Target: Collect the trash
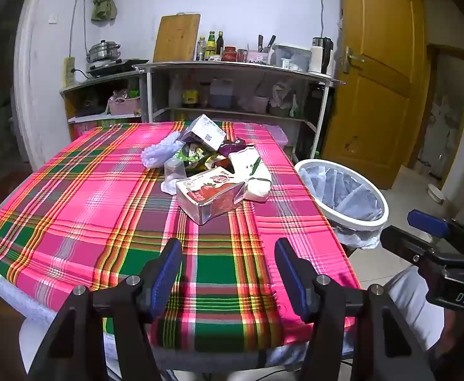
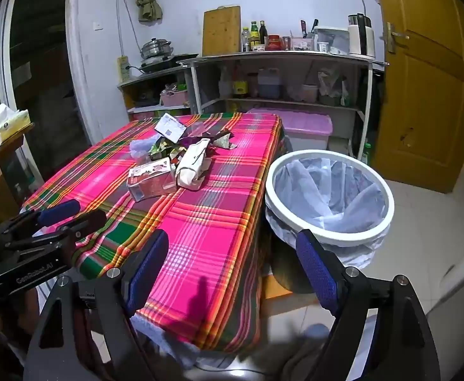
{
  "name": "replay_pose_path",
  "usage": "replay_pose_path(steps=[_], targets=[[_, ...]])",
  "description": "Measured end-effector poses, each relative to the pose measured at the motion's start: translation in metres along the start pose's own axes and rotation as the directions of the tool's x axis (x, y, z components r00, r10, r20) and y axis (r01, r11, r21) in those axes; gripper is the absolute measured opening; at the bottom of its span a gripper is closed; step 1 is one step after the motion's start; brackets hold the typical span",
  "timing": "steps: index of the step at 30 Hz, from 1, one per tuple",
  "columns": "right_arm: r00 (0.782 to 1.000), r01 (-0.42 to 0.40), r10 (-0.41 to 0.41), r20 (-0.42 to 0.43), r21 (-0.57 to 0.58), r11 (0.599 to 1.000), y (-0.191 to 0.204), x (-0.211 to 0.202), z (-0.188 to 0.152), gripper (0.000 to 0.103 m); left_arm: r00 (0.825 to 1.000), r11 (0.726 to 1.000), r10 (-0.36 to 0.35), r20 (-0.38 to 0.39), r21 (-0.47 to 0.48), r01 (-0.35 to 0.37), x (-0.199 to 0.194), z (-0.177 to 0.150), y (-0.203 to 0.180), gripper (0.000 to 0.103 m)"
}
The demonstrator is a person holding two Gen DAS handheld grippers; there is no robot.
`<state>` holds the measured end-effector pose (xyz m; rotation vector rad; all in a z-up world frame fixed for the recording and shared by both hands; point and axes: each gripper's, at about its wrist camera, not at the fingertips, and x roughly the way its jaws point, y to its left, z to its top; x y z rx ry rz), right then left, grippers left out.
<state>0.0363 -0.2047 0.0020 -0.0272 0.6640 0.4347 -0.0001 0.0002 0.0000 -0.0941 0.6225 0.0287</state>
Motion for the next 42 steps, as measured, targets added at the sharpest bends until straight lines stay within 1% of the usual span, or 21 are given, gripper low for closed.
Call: replay_pose_path(steps=[8,9,42], targets=[[1.0,-0.003,0.003,0.002,0.004,1.0,0.0006,-0.0011,-0.0006,0.083,1.0,1.0,-0.006,-0.002,-0.01,0.006,0.0026,0.0016,0.0017,0.06],[1.0,-0.003,0.003,0.002,0.003,1.0,0.0011,-0.0015,-0.0007,0.083,1.0,1.0,-0.015,0.004,-0.013,0.015,-0.0015,0.0017,-0.0029,0.06],[1.0,-0.003,0.003,0.0,0.0,1.0,0.0021,-0.0036,-0.002,0.083,1.0,1.0,-0.004,0.004,-0.002,0.004,-0.0011,0.0001,-0.003,0.06]])
